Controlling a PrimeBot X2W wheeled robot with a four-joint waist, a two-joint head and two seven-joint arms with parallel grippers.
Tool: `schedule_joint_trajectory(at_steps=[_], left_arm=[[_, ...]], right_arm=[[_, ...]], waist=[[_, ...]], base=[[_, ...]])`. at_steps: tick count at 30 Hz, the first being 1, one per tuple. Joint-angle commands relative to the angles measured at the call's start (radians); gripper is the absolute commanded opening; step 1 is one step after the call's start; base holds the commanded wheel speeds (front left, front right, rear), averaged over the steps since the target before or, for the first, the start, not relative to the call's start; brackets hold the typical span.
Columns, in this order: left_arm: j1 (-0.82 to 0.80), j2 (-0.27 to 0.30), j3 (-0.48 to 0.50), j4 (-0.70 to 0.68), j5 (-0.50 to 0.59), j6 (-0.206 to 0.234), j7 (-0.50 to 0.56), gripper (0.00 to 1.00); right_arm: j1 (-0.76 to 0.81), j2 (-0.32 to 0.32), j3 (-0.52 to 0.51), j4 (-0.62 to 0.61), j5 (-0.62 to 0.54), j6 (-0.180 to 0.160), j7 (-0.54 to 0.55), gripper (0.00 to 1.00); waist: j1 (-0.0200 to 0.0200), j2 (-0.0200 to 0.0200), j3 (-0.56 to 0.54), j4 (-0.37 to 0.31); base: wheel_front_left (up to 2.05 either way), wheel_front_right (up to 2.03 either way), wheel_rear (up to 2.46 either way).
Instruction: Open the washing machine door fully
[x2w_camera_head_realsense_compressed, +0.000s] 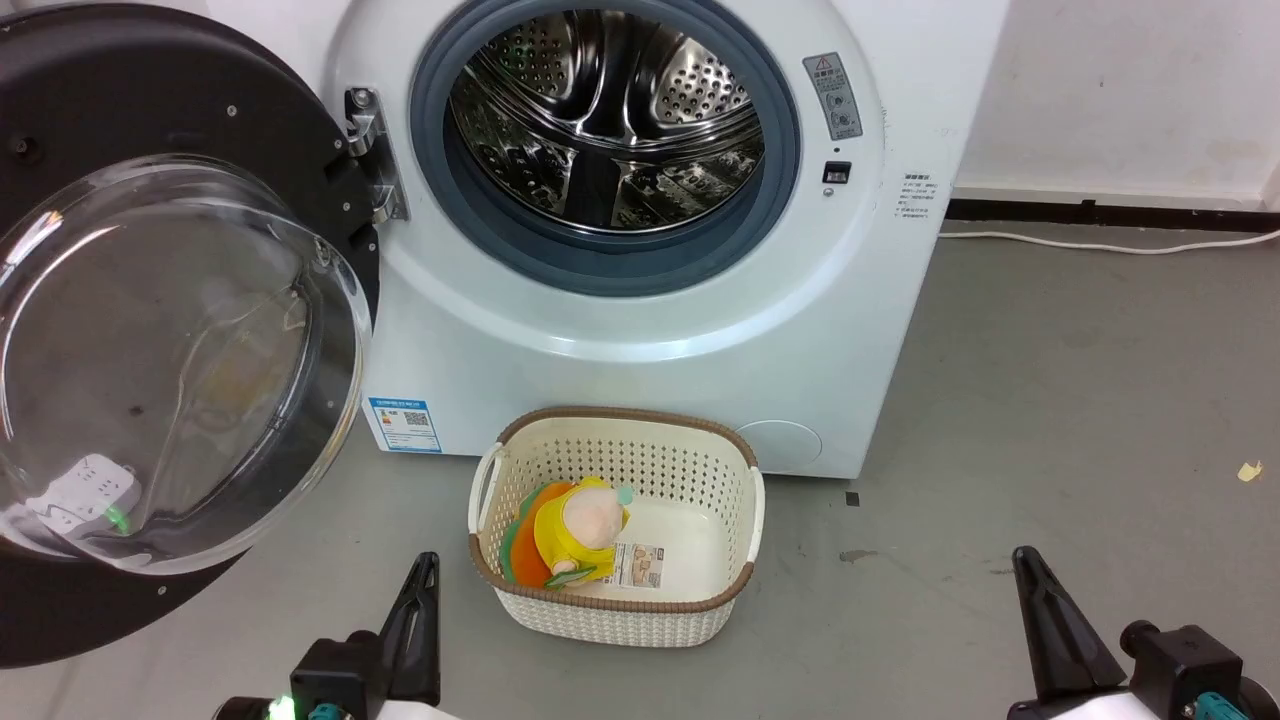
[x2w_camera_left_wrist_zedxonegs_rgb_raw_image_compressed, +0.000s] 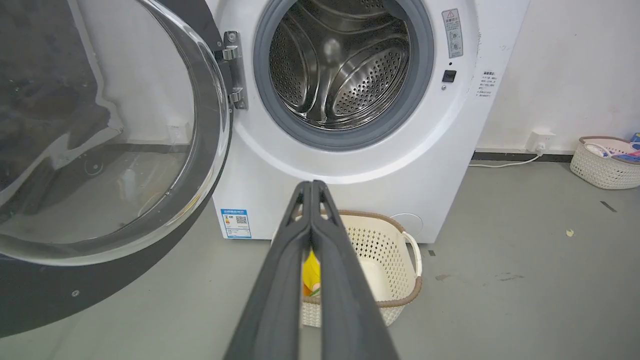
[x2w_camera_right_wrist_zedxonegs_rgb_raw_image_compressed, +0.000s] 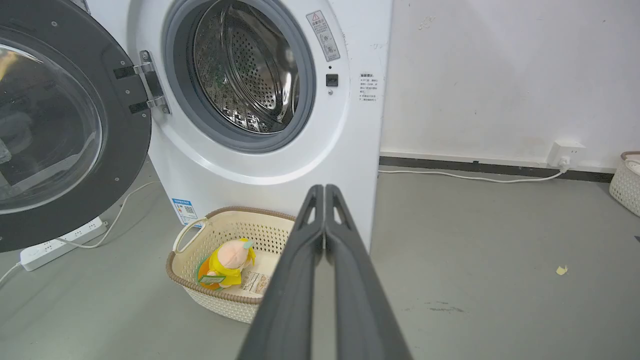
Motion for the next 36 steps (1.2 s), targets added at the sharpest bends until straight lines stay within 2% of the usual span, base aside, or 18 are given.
schedule_joint_trajectory(at_steps=[1, 36], left_arm=[[-0.017, 0.002, 0.002, -0.008, 0.007, -0.003, 0.005, 0.00], [-0.038, -0.001, 0.034, -0.036, 0.035, -0.012, 0.074, 0.00]], right_arm=[[-0.015, 0.001, 0.001, -0.007, -0.005, 0.000, 0.005, 0.00], [-0.042, 0.003, 0.011, -0.032, -0.038, 0.001, 0.075, 0.00]], waist=[[-0.0001, 0.0000, 0.000, 0.000], [-0.0001, 0.0000, 0.014, -0.007]], base=[[0.00, 0.00, 0.00], [0.00, 0.00, 0.00]])
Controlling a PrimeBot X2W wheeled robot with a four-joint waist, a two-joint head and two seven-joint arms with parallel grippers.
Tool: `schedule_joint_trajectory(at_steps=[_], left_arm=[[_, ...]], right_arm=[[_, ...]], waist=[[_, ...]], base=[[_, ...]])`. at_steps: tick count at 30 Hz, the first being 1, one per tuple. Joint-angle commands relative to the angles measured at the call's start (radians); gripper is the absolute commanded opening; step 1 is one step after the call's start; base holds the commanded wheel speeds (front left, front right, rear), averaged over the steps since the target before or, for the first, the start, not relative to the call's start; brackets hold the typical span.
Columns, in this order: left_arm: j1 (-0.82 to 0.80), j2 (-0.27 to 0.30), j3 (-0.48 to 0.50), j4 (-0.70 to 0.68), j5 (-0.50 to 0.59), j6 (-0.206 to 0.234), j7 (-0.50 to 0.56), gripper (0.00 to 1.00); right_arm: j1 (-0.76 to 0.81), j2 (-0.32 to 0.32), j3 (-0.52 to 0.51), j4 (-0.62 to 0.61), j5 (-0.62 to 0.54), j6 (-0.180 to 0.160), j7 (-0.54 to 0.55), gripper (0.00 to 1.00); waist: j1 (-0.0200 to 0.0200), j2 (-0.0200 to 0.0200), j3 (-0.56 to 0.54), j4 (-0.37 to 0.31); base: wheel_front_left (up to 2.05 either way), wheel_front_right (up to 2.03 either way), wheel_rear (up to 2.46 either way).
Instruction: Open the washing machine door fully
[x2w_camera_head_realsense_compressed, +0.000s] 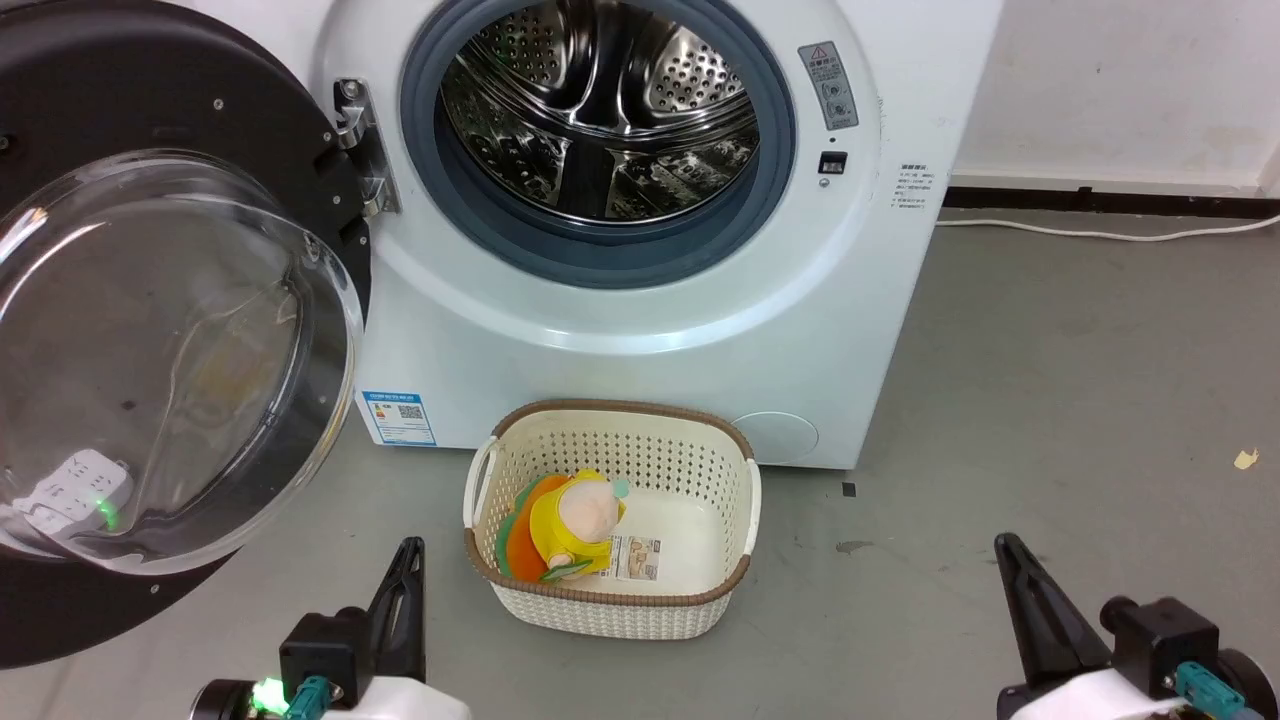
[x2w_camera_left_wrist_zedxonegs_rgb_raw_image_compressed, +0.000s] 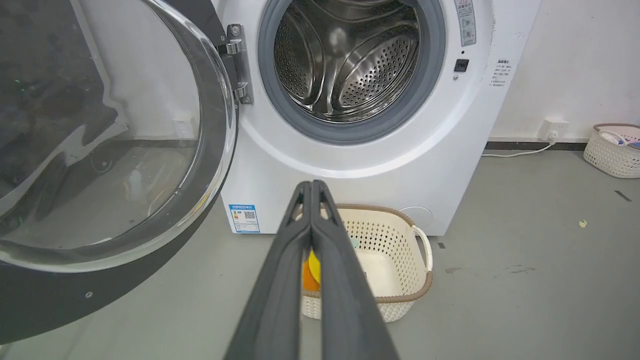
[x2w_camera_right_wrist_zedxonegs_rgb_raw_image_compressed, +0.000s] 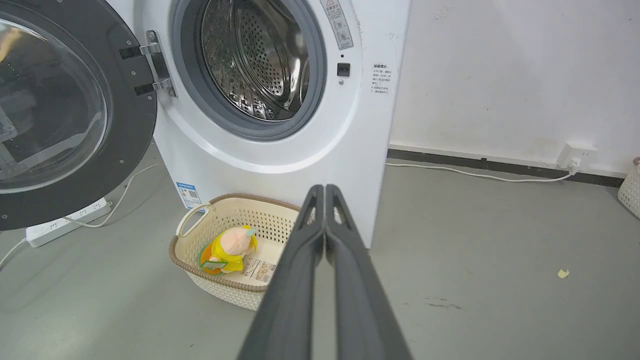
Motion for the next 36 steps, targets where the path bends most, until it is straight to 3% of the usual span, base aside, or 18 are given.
schedule_joint_trajectory(at_steps=[1, 36], left_arm=[[-0.019, 0.000, 0.001, -0.009, 0.007, -0.003, 0.004, 0.00], [-0.040, -0.002, 0.034, -0.037, 0.035, -0.012, 0.076, 0.00]], right_arm=[[-0.020, 0.003, 0.003, -0.010, -0.009, 0.001, 0.005, 0.00], [-0.048, 0.004, 0.013, -0.035, -0.043, 0.001, 0.077, 0.00]], waist=[[-0.0001, -0.0001, 0.000, 0.000], [-0.0001, -0.0001, 0.014, -0.007]], base=[[0.00, 0.00, 0.00], [0.00, 0.00, 0.00]])
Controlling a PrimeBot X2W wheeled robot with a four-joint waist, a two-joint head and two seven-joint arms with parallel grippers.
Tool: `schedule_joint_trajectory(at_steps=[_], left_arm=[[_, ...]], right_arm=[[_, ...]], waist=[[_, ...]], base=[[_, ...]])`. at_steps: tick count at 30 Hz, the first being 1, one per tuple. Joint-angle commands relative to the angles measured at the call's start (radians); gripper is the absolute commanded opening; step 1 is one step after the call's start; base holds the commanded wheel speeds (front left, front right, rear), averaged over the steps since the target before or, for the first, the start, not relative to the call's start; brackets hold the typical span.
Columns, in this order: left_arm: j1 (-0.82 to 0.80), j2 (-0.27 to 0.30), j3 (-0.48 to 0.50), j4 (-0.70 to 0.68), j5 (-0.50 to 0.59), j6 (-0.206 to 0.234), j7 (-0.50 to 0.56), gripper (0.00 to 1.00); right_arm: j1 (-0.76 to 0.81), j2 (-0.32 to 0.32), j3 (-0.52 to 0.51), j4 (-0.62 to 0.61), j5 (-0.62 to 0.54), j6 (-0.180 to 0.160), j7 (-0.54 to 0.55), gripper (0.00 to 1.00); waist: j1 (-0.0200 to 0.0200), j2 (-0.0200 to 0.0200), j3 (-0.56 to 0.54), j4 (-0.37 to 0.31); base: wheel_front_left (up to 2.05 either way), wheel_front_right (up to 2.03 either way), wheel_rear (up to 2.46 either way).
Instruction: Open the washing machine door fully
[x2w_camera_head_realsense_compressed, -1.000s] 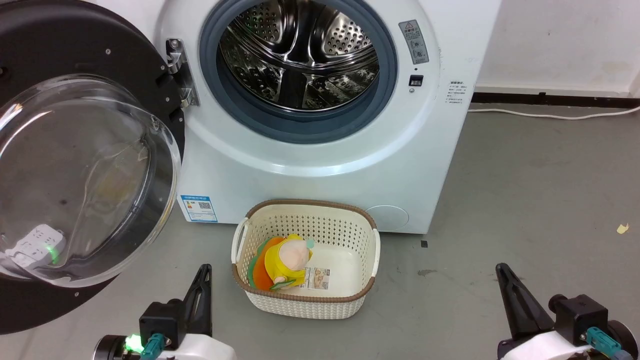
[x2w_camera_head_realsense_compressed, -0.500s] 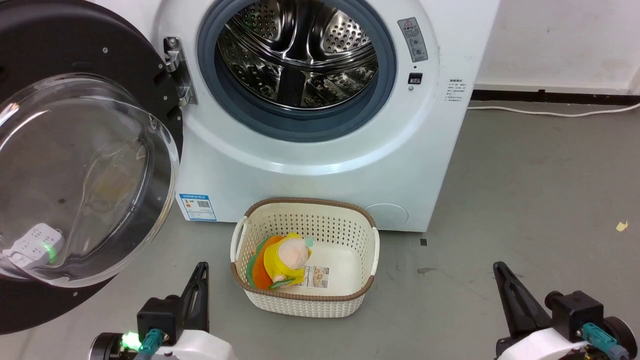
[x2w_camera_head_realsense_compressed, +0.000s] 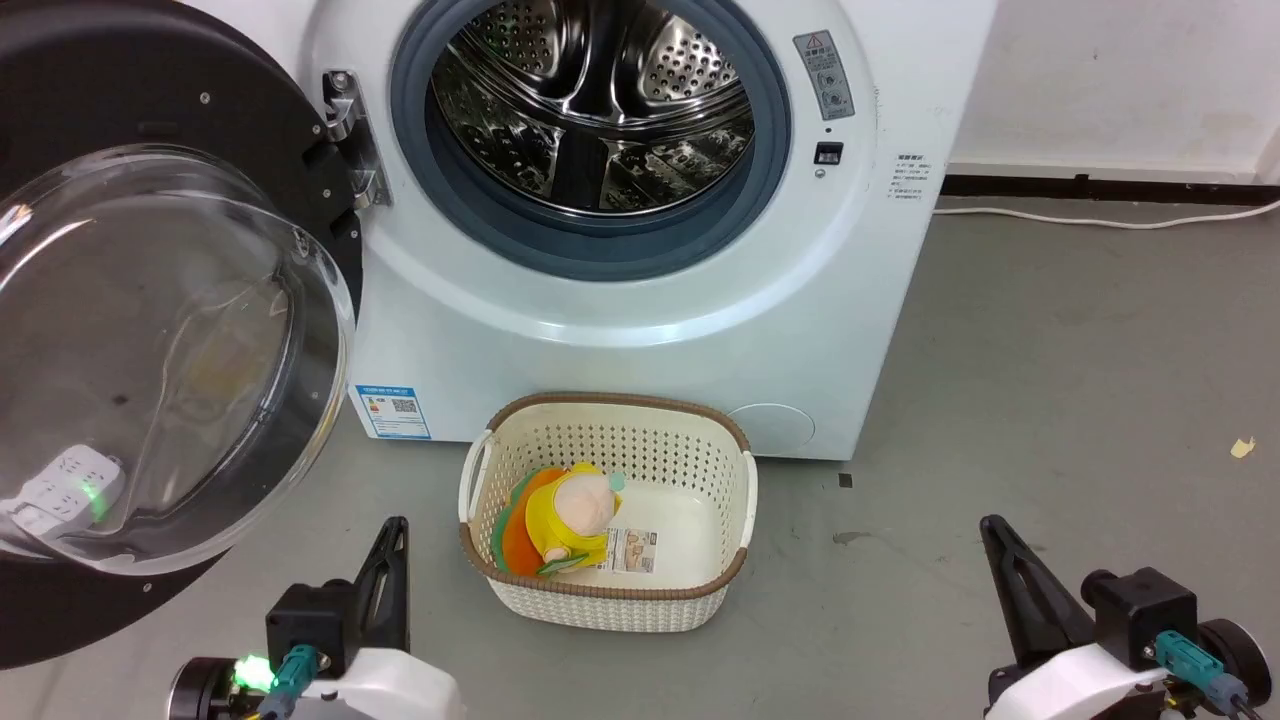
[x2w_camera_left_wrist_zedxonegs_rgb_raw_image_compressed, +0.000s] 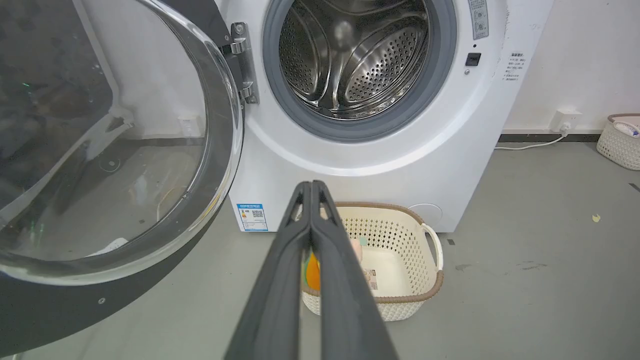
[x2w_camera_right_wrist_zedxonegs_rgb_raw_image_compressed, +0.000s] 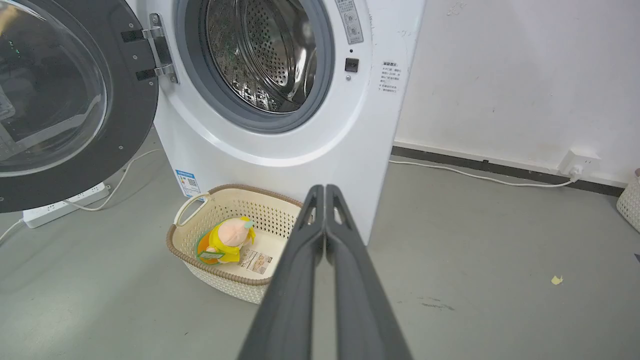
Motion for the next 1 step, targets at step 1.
schedule_joint_trajectory(at_steps=[1], left_arm=[[-0.015, 0.000, 0.002, -0.007, 0.010, -0.003, 0.006, 0.00]], right_arm=[[-0.015, 0.004, 0.002, -0.008, -0.005, 0.001, 0.005, 0.00]], waist=[[0.0000, 0.0000, 0.000, 0.000]], base=[[0.00, 0.00, 0.00]])
